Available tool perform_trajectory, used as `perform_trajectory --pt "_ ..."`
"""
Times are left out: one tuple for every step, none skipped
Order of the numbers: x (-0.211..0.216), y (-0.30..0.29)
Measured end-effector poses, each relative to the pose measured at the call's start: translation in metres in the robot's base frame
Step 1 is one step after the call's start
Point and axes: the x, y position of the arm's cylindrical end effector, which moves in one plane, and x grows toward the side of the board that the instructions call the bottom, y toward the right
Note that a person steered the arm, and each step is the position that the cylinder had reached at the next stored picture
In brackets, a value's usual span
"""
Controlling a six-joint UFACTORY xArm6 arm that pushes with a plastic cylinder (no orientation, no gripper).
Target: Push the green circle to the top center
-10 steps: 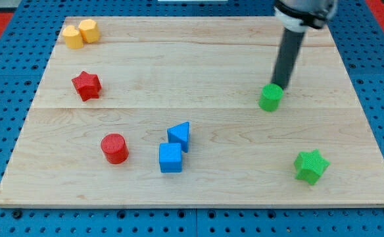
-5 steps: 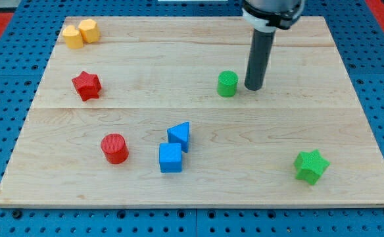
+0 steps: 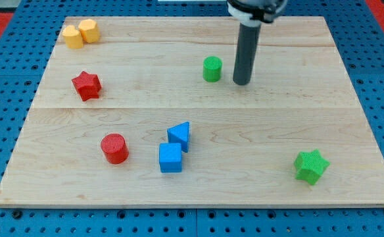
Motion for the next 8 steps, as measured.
perform_trajectory --pt "-0.041 -0.037" --pt "-0.099 -0.050" --pt "-0.057 -0.040" --pt "-0.023 -0.040" --pt "-0.064 -0.079" --pt "-0.114 -0.084" --pt "-0.103 -0.087" --pt "-0.069 -0.100"
